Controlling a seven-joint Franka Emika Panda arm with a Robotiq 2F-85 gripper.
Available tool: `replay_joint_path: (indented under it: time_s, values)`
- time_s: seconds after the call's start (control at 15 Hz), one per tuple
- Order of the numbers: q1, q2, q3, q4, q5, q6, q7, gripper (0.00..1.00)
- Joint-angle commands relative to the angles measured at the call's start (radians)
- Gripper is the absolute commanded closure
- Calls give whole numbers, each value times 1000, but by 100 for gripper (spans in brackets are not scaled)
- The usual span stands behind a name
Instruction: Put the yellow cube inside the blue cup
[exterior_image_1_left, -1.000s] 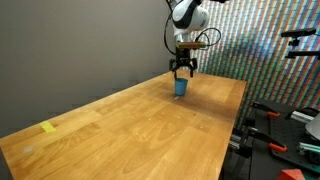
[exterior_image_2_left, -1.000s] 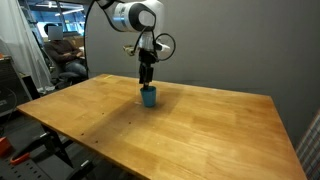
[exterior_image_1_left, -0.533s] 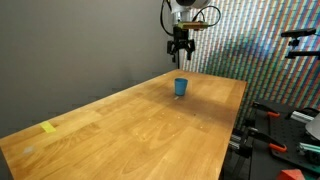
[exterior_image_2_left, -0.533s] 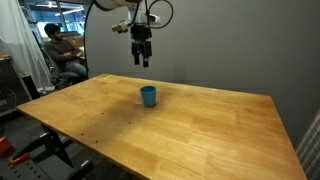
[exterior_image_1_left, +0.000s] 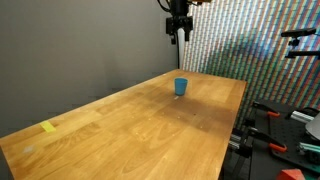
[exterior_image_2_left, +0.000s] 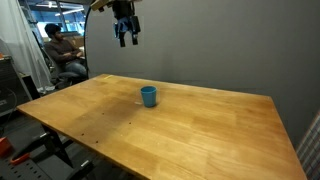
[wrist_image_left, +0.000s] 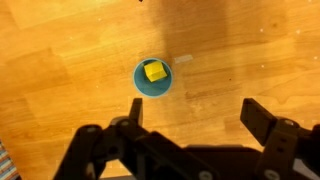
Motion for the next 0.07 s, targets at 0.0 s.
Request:
replay_joint_path:
  time_s: [0.0]
  values:
    - [-13, 8, 9, 2, -1, -2, 1, 0]
